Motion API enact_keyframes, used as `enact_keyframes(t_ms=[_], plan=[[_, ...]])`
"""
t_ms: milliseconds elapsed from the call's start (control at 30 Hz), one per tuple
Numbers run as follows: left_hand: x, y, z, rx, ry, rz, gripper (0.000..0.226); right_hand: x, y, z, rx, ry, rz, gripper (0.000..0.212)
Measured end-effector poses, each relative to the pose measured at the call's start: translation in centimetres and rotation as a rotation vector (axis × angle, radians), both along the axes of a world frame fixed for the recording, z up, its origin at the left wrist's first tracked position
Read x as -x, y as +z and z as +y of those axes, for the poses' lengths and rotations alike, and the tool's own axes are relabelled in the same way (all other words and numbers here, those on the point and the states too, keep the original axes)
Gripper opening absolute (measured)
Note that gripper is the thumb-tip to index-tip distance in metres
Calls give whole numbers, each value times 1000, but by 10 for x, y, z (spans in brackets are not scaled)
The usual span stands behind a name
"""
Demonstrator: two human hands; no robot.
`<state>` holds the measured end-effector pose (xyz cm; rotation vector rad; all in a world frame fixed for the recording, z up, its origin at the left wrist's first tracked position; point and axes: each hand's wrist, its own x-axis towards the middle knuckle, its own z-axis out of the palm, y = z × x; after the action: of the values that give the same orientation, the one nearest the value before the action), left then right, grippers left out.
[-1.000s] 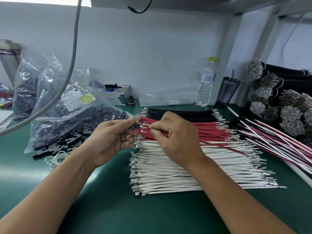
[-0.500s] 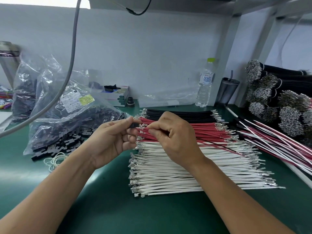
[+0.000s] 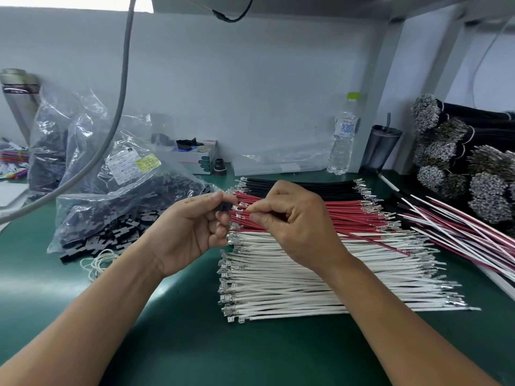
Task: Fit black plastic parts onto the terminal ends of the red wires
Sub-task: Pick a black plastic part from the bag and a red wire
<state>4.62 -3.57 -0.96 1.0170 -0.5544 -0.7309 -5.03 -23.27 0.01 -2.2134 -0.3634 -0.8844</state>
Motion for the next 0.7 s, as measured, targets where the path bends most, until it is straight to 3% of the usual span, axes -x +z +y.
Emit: enact_keyframes(t_ms=[267, 433, 533, 633, 700], plan=[[0, -3, -1, -4, 36, -56, 22, 1, 1, 4, 71, -104, -53, 6], [7, 0, -6, -23, 123, -93, 26, -2, -2, 4, 53, -165, 36, 5], [11, -2, -7, -163, 251, -293, 36, -4, -4, -1, 23, -182, 111, 6], [13, -5, -11, -287, 419, -514, 28, -4, -4, -2, -6, -184, 139, 7], [9, -8, -13, -436, 551, -780, 24, -4, -4, -1, -12, -186, 139, 7]])
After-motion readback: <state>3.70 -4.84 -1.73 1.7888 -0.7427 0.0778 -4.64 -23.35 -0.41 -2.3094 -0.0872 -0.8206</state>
